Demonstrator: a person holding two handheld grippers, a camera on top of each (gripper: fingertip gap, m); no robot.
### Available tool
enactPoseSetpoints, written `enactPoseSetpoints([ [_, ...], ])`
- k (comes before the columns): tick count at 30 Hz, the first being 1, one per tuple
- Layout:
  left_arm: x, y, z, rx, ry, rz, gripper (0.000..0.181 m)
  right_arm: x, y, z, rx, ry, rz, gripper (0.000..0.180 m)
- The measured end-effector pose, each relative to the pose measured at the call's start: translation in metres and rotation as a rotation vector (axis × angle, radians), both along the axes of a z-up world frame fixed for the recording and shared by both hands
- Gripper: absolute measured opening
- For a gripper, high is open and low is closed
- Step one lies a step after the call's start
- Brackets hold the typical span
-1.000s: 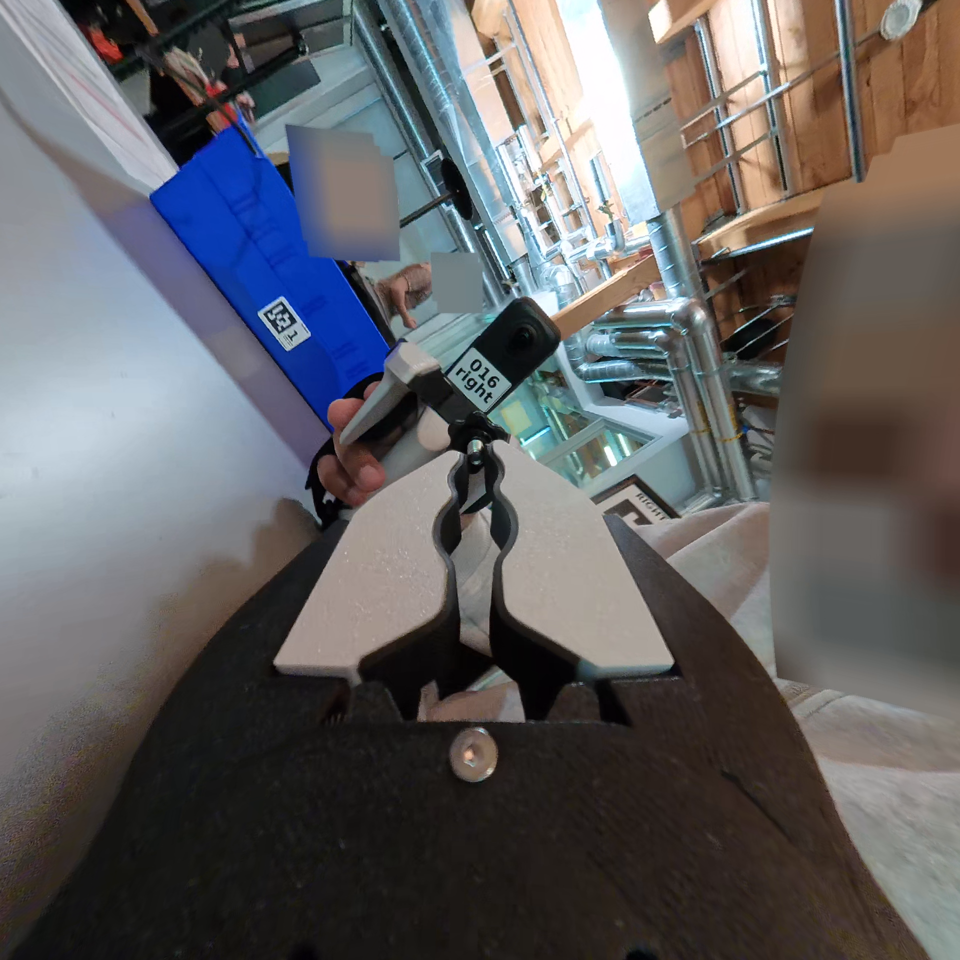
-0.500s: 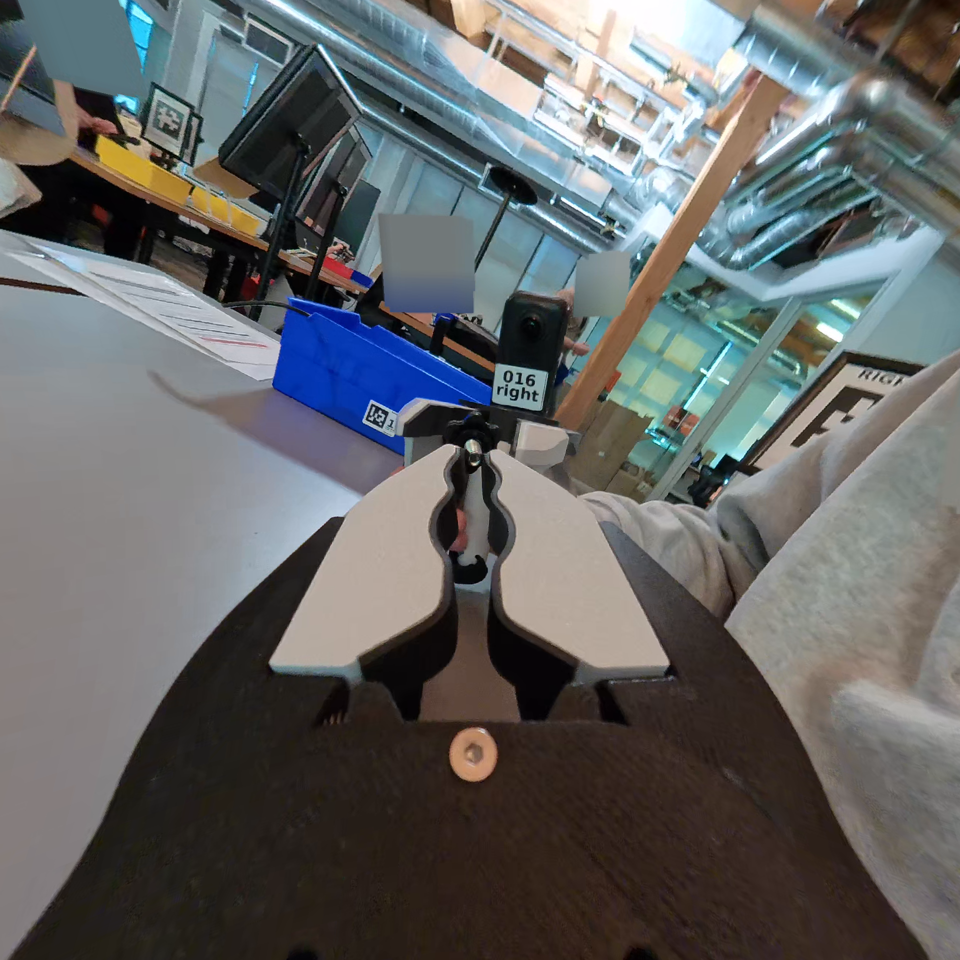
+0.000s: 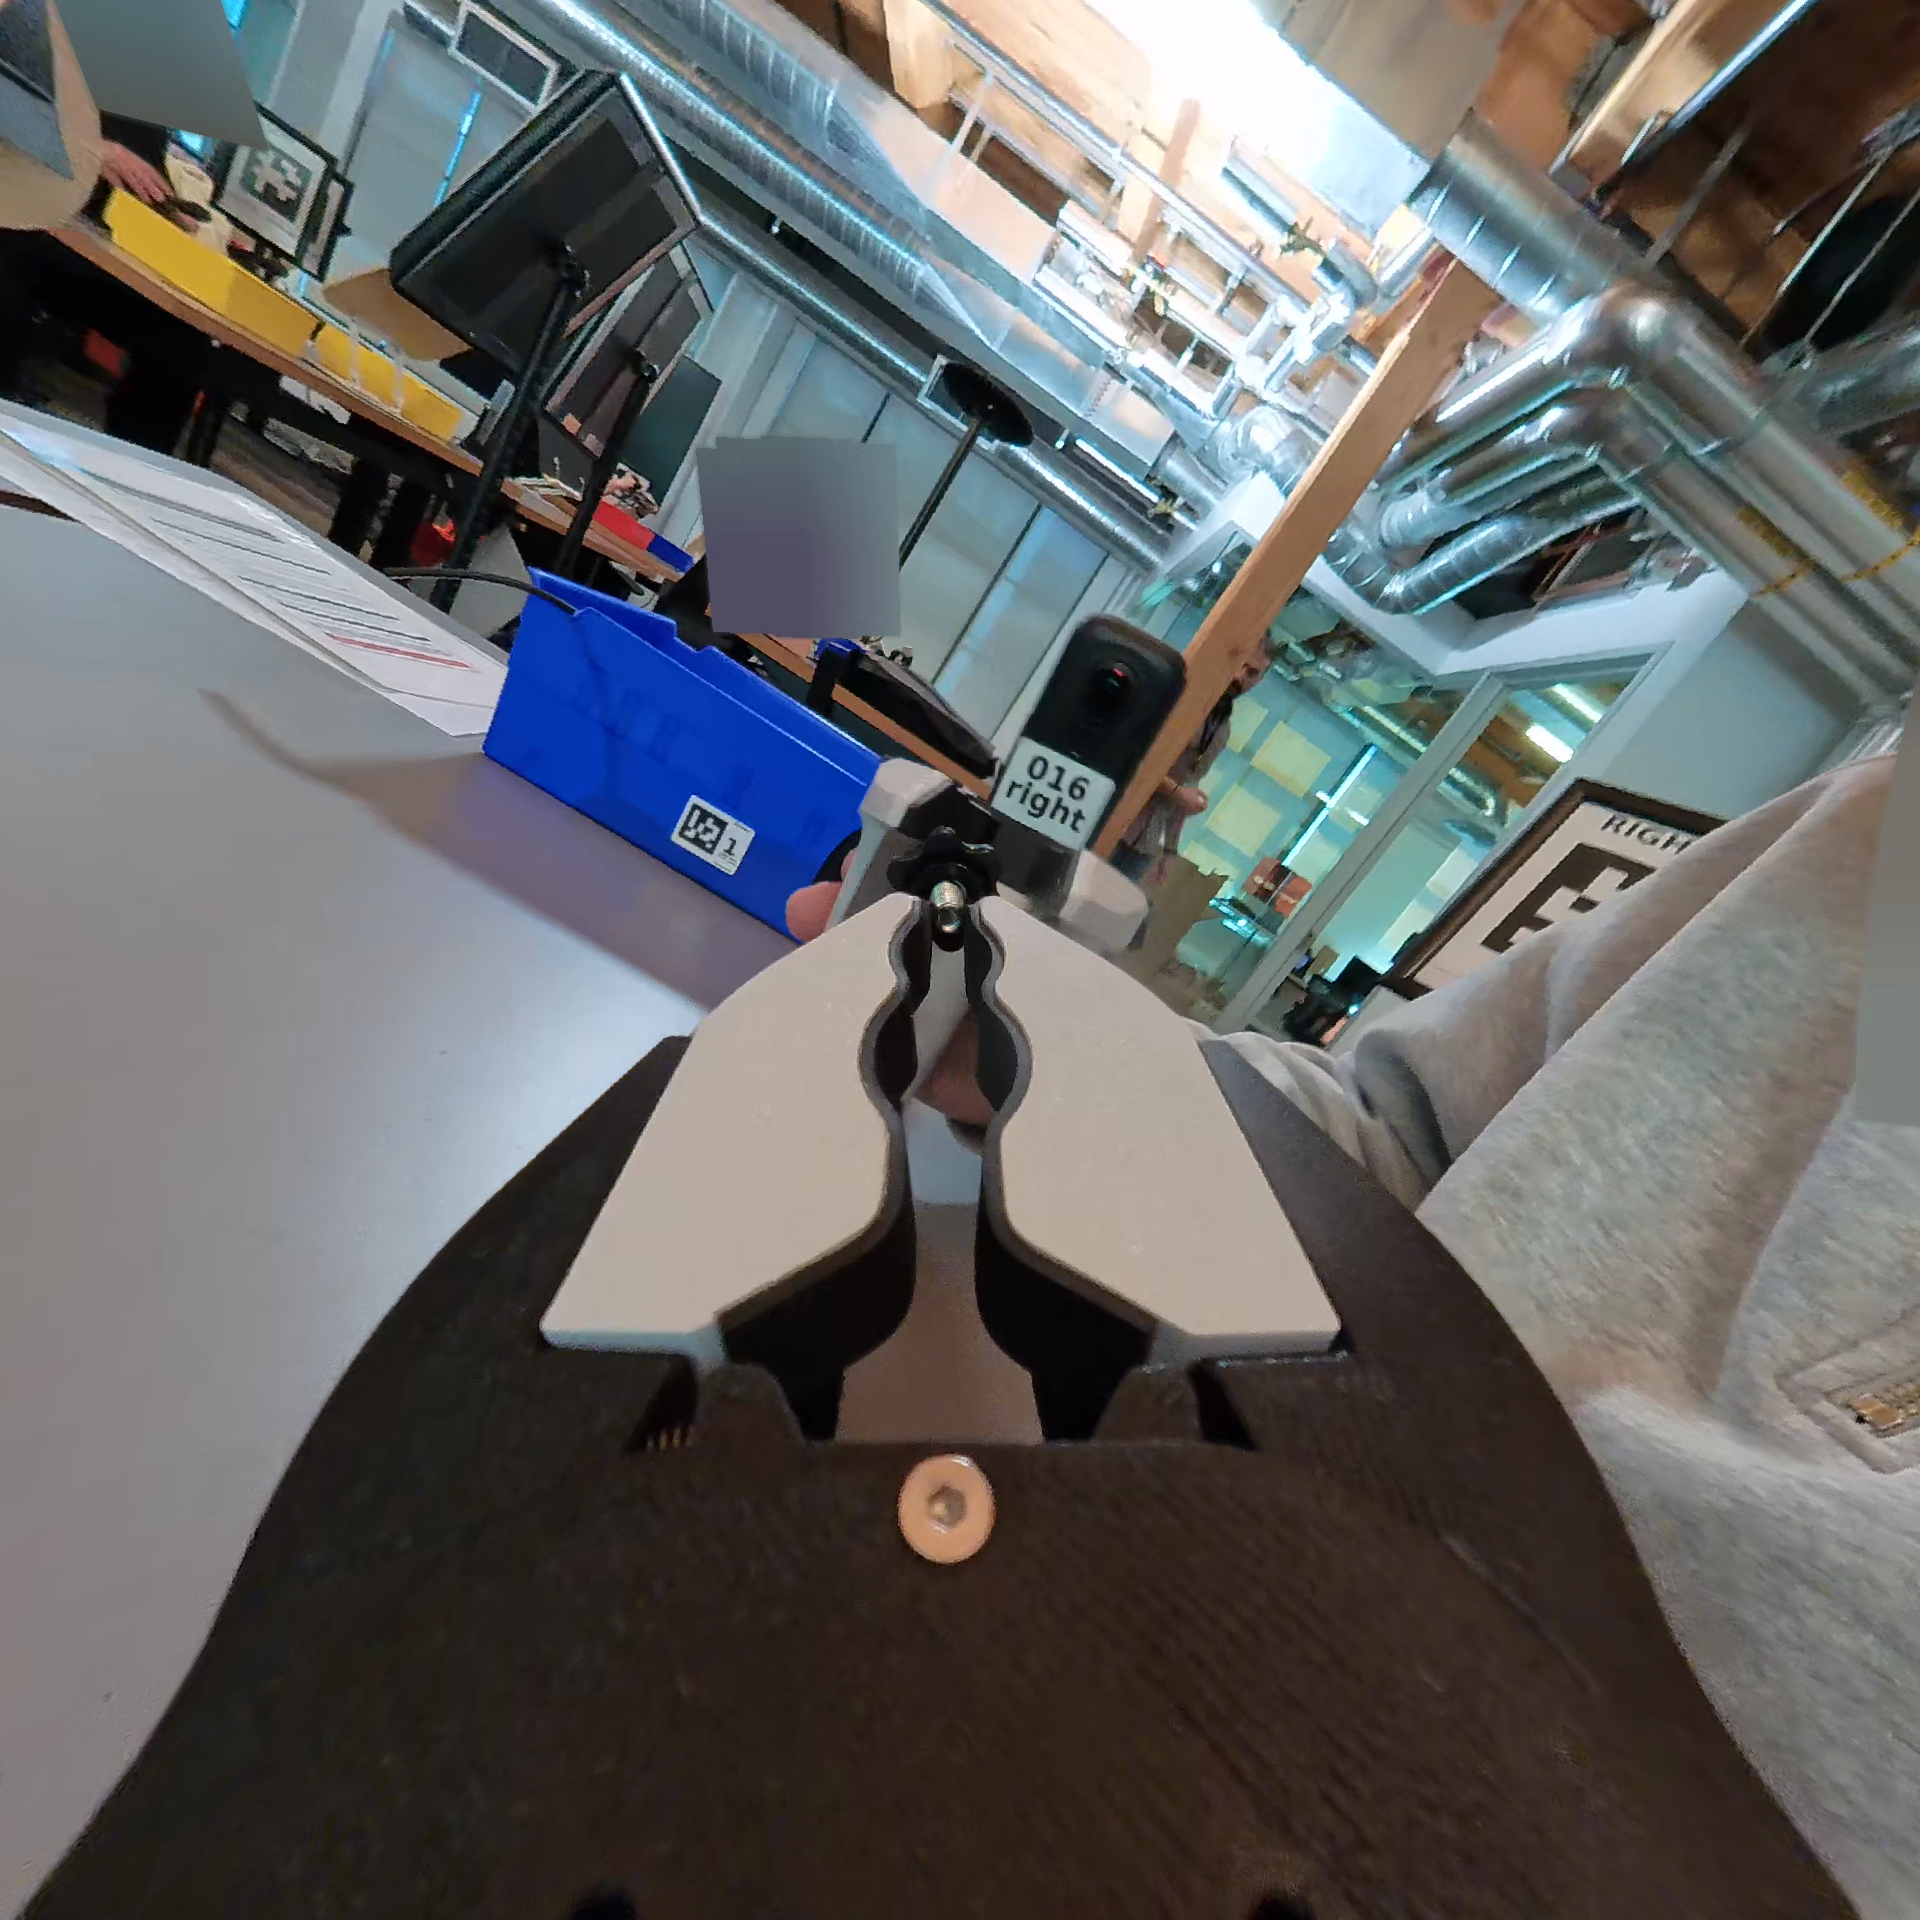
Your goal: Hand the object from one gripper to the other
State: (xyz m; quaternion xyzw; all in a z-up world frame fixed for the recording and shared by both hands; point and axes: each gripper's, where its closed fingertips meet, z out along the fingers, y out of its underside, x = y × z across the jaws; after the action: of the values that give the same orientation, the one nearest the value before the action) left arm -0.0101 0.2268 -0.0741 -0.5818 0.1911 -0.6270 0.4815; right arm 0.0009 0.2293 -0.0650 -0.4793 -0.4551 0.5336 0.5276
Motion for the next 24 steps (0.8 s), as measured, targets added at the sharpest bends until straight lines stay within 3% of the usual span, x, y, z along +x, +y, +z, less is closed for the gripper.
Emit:
enactPoseSetpoints([
  [3,-0.002,0.000,0.002,-0.021,-0.032,-0.015,0.005,-0.001,0.003,-0.007,0.267,-0.066,-0.105,0.033],
  [6,0.003,-0.001,-0.004,-0.052,-0.013,-0.054,0.005,-0.001,0.003,-0.014,0.402,-0.129,-0.137,0.033],
  [12,0.011,-0.002,-0.019,-0.163,0.021,-0.121,0.006,0.003,-0.003,-0.008,0.405,-0.091,-0.100,0.035],
  [17,0.010,0.001,-0.030,-0.355,-0.071,-0.199,0.006,0.006,0.001,-0.028,0.509,-0.239,-0.108,0.033],
  [24,0.010,0.001,-0.033,-0.416,-0.105,-0.227,0.006,0.004,-0.004,-0.032,0.429,-0.229,-0.050,0.030],
])
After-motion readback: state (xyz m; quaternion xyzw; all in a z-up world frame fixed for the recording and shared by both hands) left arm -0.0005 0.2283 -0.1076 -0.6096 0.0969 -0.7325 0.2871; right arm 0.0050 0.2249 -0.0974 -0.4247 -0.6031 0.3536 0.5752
